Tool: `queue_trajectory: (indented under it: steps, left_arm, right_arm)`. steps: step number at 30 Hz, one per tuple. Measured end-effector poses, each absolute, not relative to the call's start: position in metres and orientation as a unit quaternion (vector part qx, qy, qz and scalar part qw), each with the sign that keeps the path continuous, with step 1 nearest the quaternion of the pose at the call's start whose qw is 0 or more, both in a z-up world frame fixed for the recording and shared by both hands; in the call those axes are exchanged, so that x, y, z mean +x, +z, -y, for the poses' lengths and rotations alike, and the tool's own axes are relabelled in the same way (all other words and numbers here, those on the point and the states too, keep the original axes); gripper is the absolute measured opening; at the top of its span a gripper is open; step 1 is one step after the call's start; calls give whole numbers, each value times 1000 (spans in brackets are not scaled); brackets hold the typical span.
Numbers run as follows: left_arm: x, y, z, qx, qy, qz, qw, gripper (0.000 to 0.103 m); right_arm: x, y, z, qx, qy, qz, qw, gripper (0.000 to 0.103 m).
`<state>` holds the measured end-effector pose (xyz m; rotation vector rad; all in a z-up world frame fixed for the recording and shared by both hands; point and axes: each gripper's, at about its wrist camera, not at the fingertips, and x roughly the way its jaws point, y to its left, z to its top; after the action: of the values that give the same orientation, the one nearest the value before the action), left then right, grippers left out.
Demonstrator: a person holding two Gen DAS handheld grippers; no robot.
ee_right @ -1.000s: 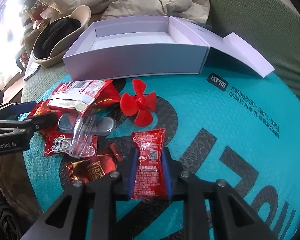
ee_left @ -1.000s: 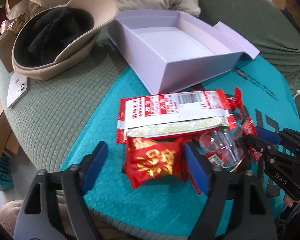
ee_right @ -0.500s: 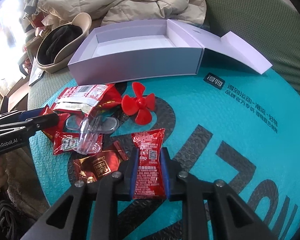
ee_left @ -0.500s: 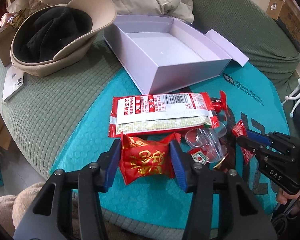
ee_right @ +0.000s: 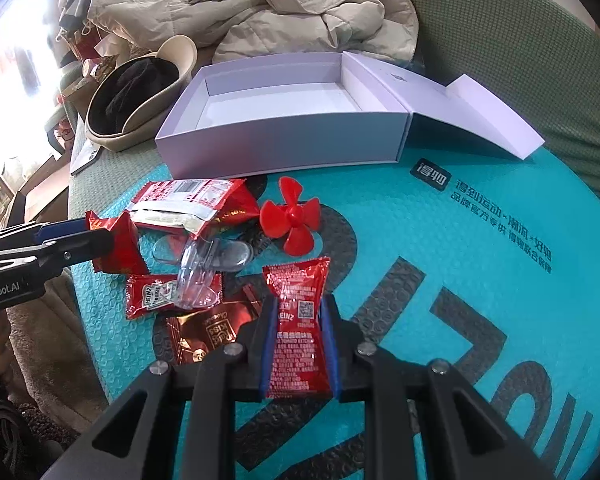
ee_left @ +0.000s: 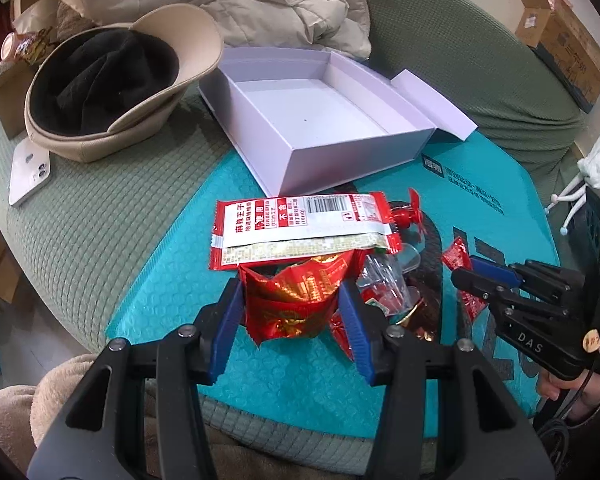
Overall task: Organize objects
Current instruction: 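Grasp the red sauce packet with the right gripper while the left grasps the red candy, then lift both held packets and carry them over the open white box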
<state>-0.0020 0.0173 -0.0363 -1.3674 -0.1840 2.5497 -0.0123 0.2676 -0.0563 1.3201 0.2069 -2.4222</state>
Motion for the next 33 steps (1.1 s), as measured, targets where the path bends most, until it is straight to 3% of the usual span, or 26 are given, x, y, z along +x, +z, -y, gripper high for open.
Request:
queue_trajectory:
  steps: [6,9,13,18,20,22,33]
  left_arm:
    - [-10,-57,-18,-507,852,78,108,49]
    - [-12,-65,-19,-519,845,88,101,53]
    - [-14,-65,-27,-513,849,72,99,67]
    - [-15,-69,-36,-498,861,37,93,69]
    - [-13,-69,-39,-493,865,24,89,66]
    - [-10,-68,-41,-488,868,15,90,49]
    - [11,-44,-26,-474,873,57,102,39]
  right_arm:
    - [-11,-60,-270,473,-858,-73,184,21]
    - [-13,-64,-275,481,-856,-71,175,21]
    - [-14,-68,-279,486,-854,-69,173,21]
    - [-12,-74,-279,495,-849,-73,171,21]
    - [-9,-76,-278,497,-847,-73,172,21]
    - [-6,-77,-278,498,-846,-73,172,21]
    - [16,-50,-274,466,-861,-82,186,21]
